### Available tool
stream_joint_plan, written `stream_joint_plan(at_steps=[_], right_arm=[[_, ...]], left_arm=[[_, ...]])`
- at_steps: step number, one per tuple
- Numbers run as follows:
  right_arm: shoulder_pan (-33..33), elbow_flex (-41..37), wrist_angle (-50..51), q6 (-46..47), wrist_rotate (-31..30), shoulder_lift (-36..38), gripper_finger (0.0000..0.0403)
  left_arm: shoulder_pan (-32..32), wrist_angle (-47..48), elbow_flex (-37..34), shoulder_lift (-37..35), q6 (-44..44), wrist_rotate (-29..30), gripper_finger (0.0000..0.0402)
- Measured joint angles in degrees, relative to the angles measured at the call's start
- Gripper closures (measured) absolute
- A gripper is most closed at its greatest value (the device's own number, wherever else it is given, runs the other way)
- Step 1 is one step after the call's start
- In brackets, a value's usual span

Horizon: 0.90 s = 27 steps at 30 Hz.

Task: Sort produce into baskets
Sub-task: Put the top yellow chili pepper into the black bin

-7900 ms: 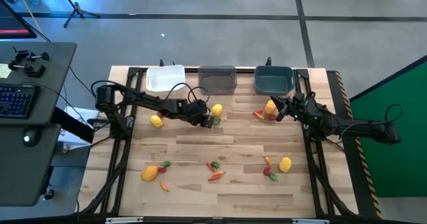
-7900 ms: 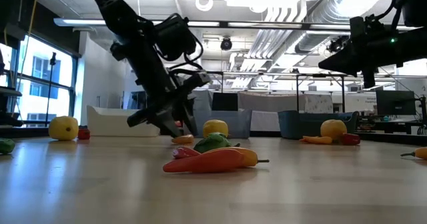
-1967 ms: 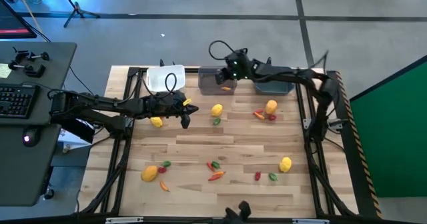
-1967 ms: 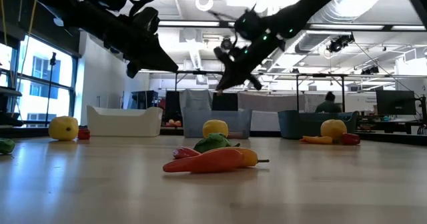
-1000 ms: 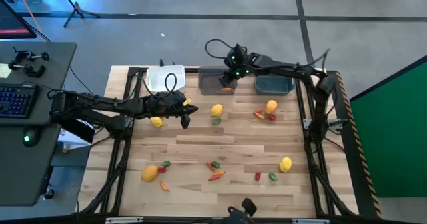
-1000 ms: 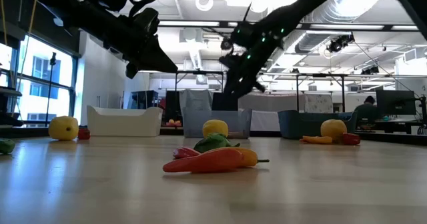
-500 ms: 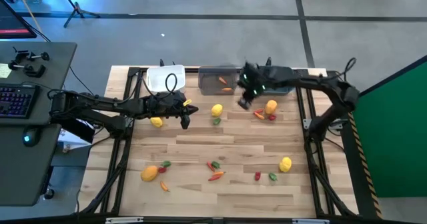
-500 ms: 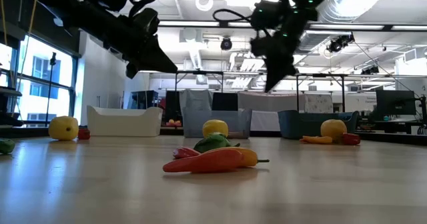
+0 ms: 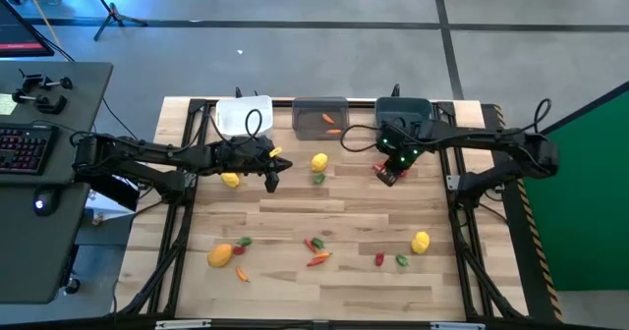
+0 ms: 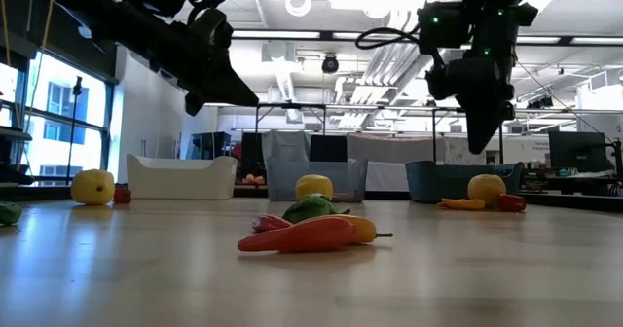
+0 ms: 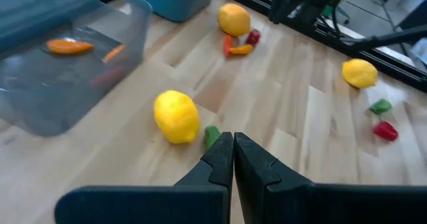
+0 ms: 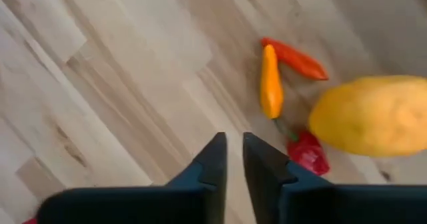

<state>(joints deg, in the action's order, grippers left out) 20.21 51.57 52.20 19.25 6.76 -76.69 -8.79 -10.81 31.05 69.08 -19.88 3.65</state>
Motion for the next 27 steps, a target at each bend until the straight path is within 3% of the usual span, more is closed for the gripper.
stream_joint_plan(at_steps=[6, 10, 16, 20, 23, 27], right_arm=[[-0.1, 0.1, 0.4, -3.4, 1.4, -1.7, 0.0292], [-0.1, 0.1, 0.6, -1.4, -0.9, -2.0, 0.0265], [-0.1, 0.1, -1.7, -4.1, -4.8, -2.0, 0.0256], [-1.0, 0.1, -2.1, -0.9, -3.6, -2.0, 0.0256], [-1.4, 0.1, -5.3, 0.8, -3.2, -2.1, 0.0256], [-1.1, 0.1, -6.1, -0.1, -7.9, -3.3, 0.0256]], left_arm=[[1.1, 0.9, 0.0, 0.0, 2.6, 3.2, 0.0402], [1.1, 0.6, 0.0, 0.0, 2.8, 3.5, 0.0402], [1.5, 0.7, 0.0, 0.0, 10.0, 3.5, 0.0402], [2.5, 0.7, 0.0, 0.0, 15.4, 1.2, 0.0402], [3.0, 0.7, 0.0, 0.0, 18.2, 2.6, 0.0402], [3.2, 1.2, 0.0, 0.0, 20.2, 3.8, 0.0402]])
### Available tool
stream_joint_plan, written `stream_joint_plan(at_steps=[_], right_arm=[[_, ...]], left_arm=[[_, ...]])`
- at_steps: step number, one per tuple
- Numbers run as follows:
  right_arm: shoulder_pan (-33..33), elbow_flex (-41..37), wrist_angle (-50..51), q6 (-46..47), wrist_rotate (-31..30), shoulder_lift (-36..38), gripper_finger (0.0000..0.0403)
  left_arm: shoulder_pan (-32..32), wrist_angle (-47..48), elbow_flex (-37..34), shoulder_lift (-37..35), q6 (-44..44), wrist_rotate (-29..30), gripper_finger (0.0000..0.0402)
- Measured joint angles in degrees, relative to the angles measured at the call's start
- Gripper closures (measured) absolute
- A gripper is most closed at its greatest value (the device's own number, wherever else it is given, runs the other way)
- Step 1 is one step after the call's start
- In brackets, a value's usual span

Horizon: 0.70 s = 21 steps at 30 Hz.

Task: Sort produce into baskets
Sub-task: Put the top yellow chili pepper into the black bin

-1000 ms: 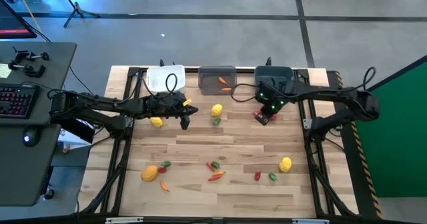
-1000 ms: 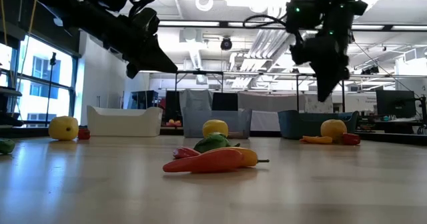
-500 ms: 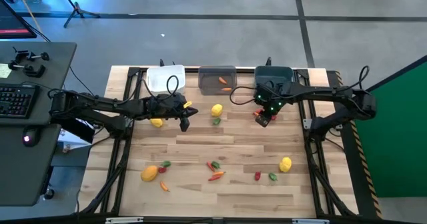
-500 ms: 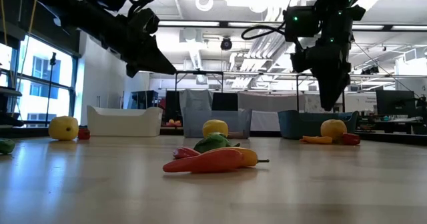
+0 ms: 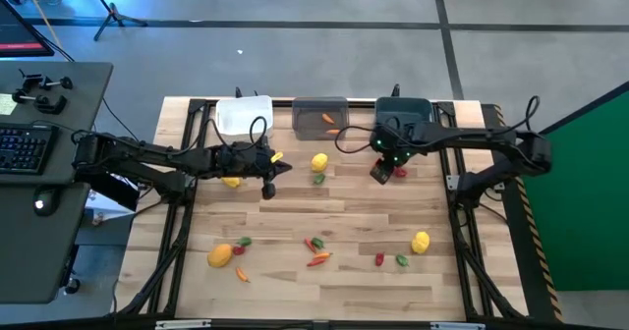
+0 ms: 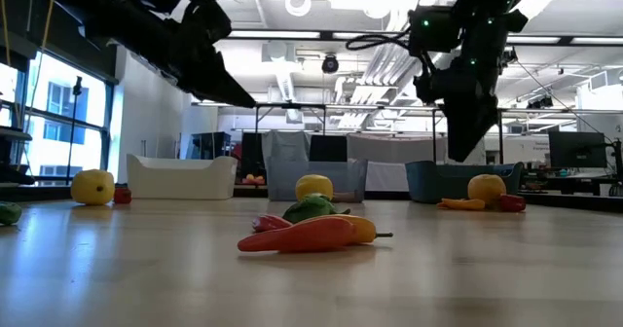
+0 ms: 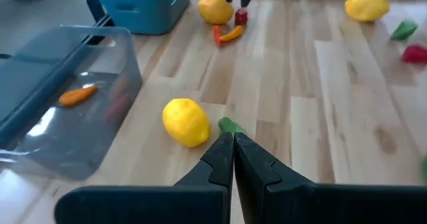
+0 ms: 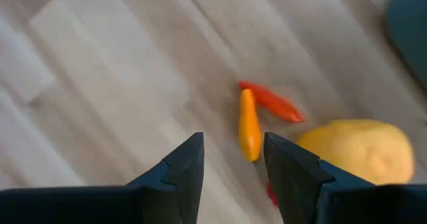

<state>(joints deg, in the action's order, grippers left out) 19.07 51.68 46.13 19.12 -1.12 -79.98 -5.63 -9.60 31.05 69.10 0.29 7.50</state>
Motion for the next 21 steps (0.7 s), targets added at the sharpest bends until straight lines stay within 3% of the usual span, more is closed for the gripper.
stream_joint_plan(at_steps=[3, 8, 13, 21], right_arm=[[0.9, 0.0, -0.5, -3.5, 0.2, -1.5, 0.0256], [1.6, 0.0, 0.7, -9.9, 0.7, -3.5, 0.0256], [1.5, 0.0, 3.6, -6.7, 4.6, -3.6, 0.0256], [-0.8, 0.0, 2.4, -4.0, 4.4, -3.6, 0.0256]], left_arm=[[0.5, -1.9, 0.0, 0.0, -4.8, 1.1, 0.0402], [0.7, -1.9, 0.0, 0.0, -1.6, 1.1, 0.0402], [0.7, -1.4, 0.0, 0.0, -4.5, 0.7, 0.0402], [-0.3, -3.0, 0.0, 0.7, 5.4, 3.3, 0.0402]])
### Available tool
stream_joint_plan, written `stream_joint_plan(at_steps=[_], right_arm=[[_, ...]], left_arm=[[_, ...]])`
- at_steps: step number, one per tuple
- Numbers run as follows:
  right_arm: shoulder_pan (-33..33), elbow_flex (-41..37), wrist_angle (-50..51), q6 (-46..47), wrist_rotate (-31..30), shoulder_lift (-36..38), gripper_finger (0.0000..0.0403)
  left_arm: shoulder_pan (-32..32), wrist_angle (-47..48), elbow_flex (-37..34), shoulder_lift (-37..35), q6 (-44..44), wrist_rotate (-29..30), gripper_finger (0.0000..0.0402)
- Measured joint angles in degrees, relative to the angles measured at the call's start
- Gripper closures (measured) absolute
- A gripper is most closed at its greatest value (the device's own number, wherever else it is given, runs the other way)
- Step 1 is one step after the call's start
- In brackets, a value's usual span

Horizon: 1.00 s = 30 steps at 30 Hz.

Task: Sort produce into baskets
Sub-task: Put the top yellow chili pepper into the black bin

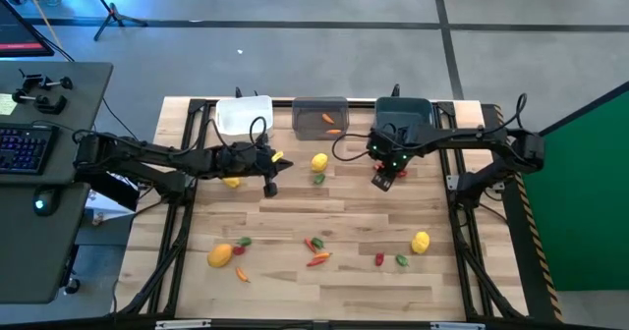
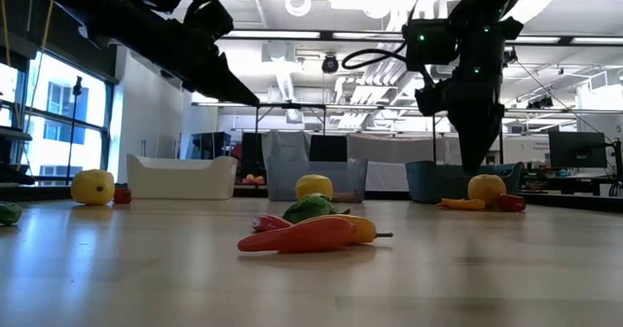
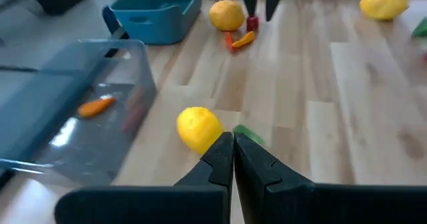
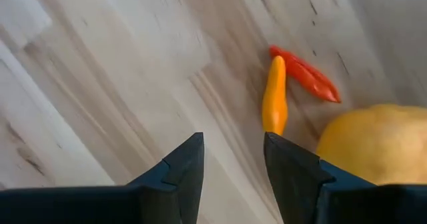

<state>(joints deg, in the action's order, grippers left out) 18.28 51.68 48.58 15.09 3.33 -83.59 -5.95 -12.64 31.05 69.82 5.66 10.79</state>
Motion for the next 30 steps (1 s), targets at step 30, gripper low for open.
stream_joint_plan(at_steps=[30], right_arm=[[4.4, 0.0, -5.0, -4.0, -3.3, -3.1, 0.0256]], left_arm=[[-2.0, 4.5, 2.5, 3.9, -13.0, -5.0, 0.0402]])
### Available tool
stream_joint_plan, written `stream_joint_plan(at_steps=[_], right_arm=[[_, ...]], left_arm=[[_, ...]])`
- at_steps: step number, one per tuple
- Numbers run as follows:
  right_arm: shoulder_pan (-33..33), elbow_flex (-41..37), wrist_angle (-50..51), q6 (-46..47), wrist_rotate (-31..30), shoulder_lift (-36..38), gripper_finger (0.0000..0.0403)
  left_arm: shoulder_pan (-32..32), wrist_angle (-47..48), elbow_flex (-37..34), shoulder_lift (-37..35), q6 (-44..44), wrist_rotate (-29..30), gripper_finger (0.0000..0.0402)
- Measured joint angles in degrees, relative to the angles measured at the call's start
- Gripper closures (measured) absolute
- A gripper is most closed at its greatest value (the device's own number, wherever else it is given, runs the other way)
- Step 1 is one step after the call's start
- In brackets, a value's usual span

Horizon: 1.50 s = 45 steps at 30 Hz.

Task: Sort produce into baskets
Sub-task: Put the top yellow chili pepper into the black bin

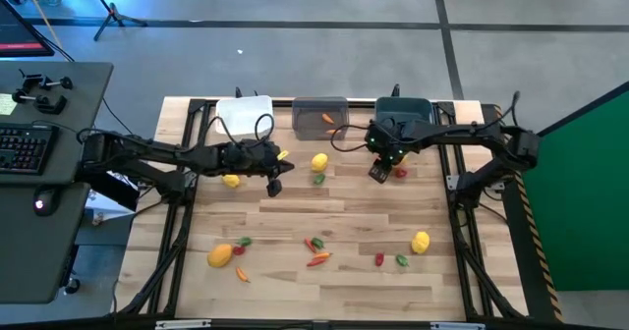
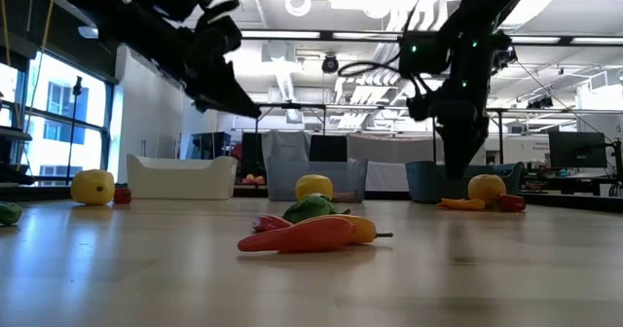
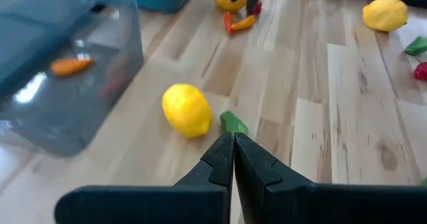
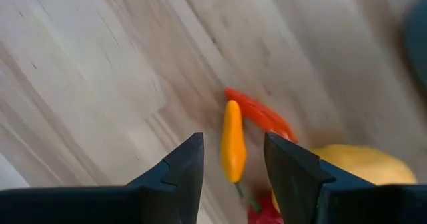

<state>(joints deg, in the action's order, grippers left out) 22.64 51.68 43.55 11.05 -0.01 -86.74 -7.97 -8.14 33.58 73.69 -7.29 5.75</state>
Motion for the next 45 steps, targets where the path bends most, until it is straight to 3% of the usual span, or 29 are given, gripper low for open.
stream_joint_plan(at_steps=[11, 14, 20, 27, 34, 39, 45], right_arm=[[1.8, 0.2, -0.5, -1.0, 3.5, -10.3, 0.0265], [1.8, 0.3, -0.3, -0.6, 3.7, -11.3, 0.0294], [1.8, 0.1, -0.4, -0.5, 7.0, -9.1, 0.0391], [1.0, 6.5, -2.2, 2.0, 13.5, -3.8, 0.0391], [0.3, 15.5, -18.0, 2.3, 13.7, -4.2, 0.0397], [3.3, 20.5, -23.0, 2.1, 9.7, -9.6, 0.0400], [8.5, 30.2, -22.2, 0.6, 6.2, -21.4, 0.0400]], left_arm=[[-2.5, -0.3, 0.0, 7.0, -3.1, -4.0, 0.0402], [-3.1, -0.7, 0.0, 7.1, -3.1, -4.0, 0.0402], [-5.2, -0.8, 0.0, 7.1, -4.8, -6.0, 0.0402], [-8.0, -2.2, 0.0, 6.9, -5.9, -10.5, 0.0402], [-9.6, -5.2, 0.0, 6.9, -8.9, -8.4, 0.0402], [-9.7, -7.4, 0.0, 6.9, -15.6, -3.4, 0.0402], [-9.7, -9.5, 0.0, 6.9, -15.6, -1.0, 0.0402]])
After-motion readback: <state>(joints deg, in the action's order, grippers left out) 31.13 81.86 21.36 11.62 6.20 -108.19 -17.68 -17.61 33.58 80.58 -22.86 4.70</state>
